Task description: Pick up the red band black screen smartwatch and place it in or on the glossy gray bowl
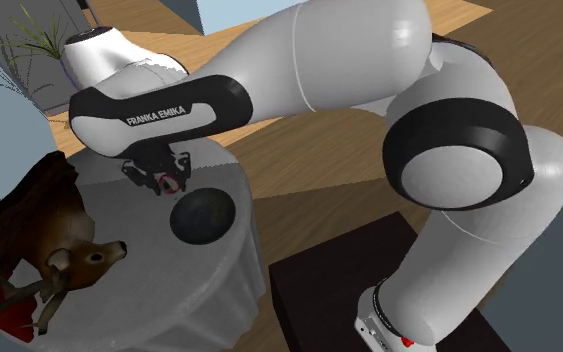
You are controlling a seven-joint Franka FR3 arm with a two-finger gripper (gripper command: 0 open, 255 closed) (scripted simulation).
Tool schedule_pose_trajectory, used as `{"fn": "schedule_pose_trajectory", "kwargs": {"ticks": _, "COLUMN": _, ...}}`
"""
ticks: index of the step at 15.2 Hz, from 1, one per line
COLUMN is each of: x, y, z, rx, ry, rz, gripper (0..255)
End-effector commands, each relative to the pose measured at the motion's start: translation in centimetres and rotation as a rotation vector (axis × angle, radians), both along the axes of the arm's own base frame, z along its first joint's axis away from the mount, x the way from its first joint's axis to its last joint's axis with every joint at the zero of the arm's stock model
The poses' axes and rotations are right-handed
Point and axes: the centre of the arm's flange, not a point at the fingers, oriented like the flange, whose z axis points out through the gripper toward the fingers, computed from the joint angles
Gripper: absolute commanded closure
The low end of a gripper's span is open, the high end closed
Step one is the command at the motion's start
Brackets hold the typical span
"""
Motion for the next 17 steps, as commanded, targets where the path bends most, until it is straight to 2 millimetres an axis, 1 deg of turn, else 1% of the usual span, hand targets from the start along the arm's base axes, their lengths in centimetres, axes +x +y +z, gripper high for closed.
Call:
{"fn": "schedule_pose_trajectory", "kwargs": {"ticks": 1, "x": -1.9, "y": -1.8, "z": 0.0, "rx": 0.0, "ry": 0.0, "rz": -0.001, "gripper": 255}}
{"fn": "schedule_pose_trajectory", "kwargs": {"ticks": 4, "x": -5.0, "y": -4.6, "z": -0.1, "rx": 0.0, "ry": 0.0, "rz": -0.001, "gripper": 255}}
{"fn": "schedule_pose_trajectory", "kwargs": {"ticks": 17, "x": -5.0, "y": -4.6, "z": -6.8, "rx": 0.0, "ry": 0.0, "rz": -0.001, "gripper": 255}}
